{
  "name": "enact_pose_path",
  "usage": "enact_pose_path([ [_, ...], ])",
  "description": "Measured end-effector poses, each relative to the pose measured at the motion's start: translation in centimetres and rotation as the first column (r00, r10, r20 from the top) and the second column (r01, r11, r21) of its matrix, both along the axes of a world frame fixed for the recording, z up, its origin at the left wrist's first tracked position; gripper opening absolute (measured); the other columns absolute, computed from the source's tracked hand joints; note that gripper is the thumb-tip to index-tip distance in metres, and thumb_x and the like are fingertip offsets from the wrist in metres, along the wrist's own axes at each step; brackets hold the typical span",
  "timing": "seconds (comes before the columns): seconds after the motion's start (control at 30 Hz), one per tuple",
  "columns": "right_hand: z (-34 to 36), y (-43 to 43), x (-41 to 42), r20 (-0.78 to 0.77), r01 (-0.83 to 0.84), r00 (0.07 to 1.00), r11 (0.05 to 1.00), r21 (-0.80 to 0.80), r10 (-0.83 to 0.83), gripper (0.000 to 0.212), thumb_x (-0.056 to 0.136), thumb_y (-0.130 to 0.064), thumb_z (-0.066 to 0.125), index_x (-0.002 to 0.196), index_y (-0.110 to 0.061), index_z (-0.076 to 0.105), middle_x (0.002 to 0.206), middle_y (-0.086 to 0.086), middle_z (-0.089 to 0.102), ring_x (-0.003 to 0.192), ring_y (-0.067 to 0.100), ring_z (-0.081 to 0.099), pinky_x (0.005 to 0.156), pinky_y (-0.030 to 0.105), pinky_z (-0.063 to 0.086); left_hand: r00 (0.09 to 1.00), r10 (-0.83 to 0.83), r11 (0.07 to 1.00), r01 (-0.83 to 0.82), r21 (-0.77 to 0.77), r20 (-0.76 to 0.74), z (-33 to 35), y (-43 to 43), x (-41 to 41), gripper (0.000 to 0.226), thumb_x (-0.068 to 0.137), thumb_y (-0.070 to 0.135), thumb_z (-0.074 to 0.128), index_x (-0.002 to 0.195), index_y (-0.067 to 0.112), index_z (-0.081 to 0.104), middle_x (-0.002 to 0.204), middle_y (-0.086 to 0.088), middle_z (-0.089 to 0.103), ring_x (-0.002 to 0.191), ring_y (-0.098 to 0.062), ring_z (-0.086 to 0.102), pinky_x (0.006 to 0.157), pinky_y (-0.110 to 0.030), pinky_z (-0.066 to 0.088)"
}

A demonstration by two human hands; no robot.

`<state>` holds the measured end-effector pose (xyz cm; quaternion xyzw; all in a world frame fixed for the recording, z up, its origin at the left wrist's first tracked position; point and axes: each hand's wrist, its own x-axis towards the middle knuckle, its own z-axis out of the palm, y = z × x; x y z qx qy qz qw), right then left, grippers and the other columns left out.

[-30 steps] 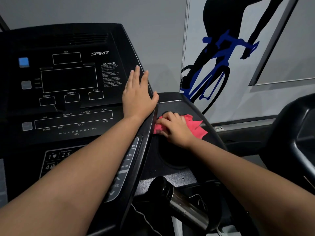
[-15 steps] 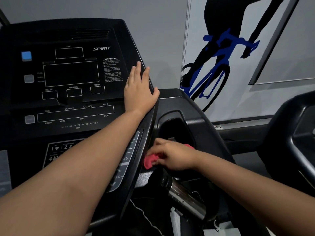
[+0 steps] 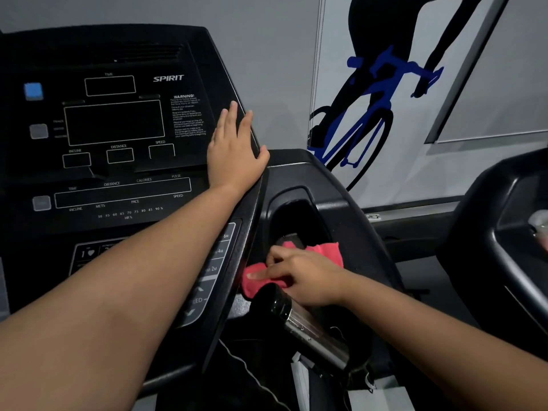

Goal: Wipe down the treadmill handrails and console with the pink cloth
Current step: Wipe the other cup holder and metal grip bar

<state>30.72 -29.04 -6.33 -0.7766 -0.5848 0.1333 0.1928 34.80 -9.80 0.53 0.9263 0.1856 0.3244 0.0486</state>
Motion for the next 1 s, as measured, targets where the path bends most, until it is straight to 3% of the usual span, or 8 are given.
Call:
enact_pose_path([
  [0.17, 0.8, -1.5, 0.4, 0.03, -0.021, 0.999, 0.996, -0.086, 0.023, 0.028, 0.089, -0.035, 0.06, 0.116, -0.029, 0.067, 0.094, -0.006, 0.05, 0.079, 0.007, 0.047, 0.066, 0.022, 0.033, 1.0, -0.004, 1.0, 0.004, -0.009, -0.004, 0.0, -0.2, -0.2, 0.063, 0.091, 0.038, 0.048, 0.148, 0.02, 0.029, 0.16, -0.005, 0.012, 0.147, -0.02, 0.009, 0.114, -0.039, 0.023],
  [0.27, 1.4, -2.0, 0.6, 0.058, -0.018, 0.998, 0.988, -0.154, 0.028, 0.024, 0.087, -0.033, 0.062, 0.109, -0.024, 0.07, 0.079, -0.012, 0.041, 0.078, 0.011, 0.05, 0.066, 0.027, 0.036, 1.0, 0.0, 1.0, 0.0, -0.013, -0.004, -0.1, -0.2, -0.2, 0.063, 0.091, 0.038, 0.048, 0.148, 0.02, 0.029, 0.16, -0.005, 0.011, 0.147, -0.02, 0.009, 0.114, -0.038, 0.023],
  [0.4, 2.0, -0.8, -0.2, 0.041, -0.085, 0.995, 0.992, -0.089, 0.089, 0.013, 0.087, -0.021, 0.059, 0.085, -0.028, 0.07, 0.075, -0.013, 0.039, 0.068, 0.011, 0.045, 0.059, 0.028, 0.033, 1.0, 0.002, 1.0, -0.002, -0.017, -0.003, -0.2, -0.3, -0.2, 0.063, 0.09, 0.037, 0.049, 0.148, 0.019, 0.03, 0.16, -0.006, 0.012, 0.147, -0.021, 0.009, 0.114, -0.039, 0.023],
  [0.5, 1.9, 0.7, -0.5, 0.036, -0.102, 0.994, 0.987, -0.124, 0.107, 0.027, 0.088, -0.015, 0.055, 0.109, -0.019, 0.072, 0.085, -0.01, 0.041, 0.076, 0.009, 0.046, 0.062, 0.027, 0.035, 1.0, -0.001, 1.0, 0.001, -0.018, -0.002, -0.1, -0.4, -0.2, 0.063, 0.09, 0.037, 0.049, 0.148, 0.019, 0.03, 0.16, -0.005, 0.012, 0.147, -0.021, 0.009, 0.113, -0.039, 0.023],
  [0.63, 2.0, 0.8, -0.4, -0.008, -0.102, 0.995, 0.985, -0.136, 0.102, 0.03, 0.087, -0.012, 0.054, 0.112, -0.017, 0.07, 0.094, -0.004, 0.05, 0.081, 0.004, 0.045, 0.062, 0.025, 0.033, 1.0, 0.008, 1.0, -0.008, -0.017, 0.0, 0.0, -0.4, -0.1, 0.063, 0.09, 0.037, 0.048, 0.148, 0.019, 0.03, 0.16, -0.005, 0.012, 0.147, -0.02, 0.009, 0.114, -0.04, 0.024],
  [0.7, 2.1, 0.8, -0.5, -0.014, -0.119, 0.993, 0.983, -0.141, 0.118, 0.033, 0.085, -0.007, 0.052, 0.112, -0.016, 0.07, 0.098, -0.001, 0.053, 0.08, 0.003, 0.044, 0.054, 0.014, 0.028, 1.0, 0.01, 1.0, -0.01, -0.019, -0.003, 0.0, -0.4, -0.1, 0.063, 0.091, 0.038, 0.048, 0.148, 0.02, 0.029, 0.16, -0.005, 0.011, 0.147, -0.02, 0.008, 0.114, -0.039, 0.023],
  [0.9, 2.4, 1.4, -1.4, -0.06, -0.202, 0.978, 0.976, -0.084, 0.198, 0.043, 0.079, 0.004, 0.052, 0.114, -0.014, 0.07, 0.077, -0.014, 0.04, 0.067, 0.001, 0.041, 0.054, 0.017, 0.029, 1.0, 0.01, 1.0, -0.01, -0.02, -0.004, 0.0, -0.2, -0.2, 0.063, 0.09, 0.038, 0.049, 0.148, 0.021, 0.03, 0.16, -0.004, 0.012, 0.147, -0.02, 0.009, 0.114, -0.04, 0.024],
  [1.0, 1.3, 0.7, -1.3, -0.013, -0.161, 0.987, 0.985, -0.058, 0.161, 0.029, 0.084, -0.003, 0.056, 0.109, -0.008, 0.07, 0.076, -0.012, 0.039, 0.065, 0.003, 0.041, 0.057, 0.021, 0.032, 1.0, 0.003, 1.0, -0.003, -0.024, 0.001, 0.0, -0.2, -0.2, 0.063, 0.09, 0.039, 0.049, 0.147, 0.021, 0.031, 0.16, -0.003, 0.013, 0.147, -0.019, 0.009, 0.113, -0.04, 0.025],
])
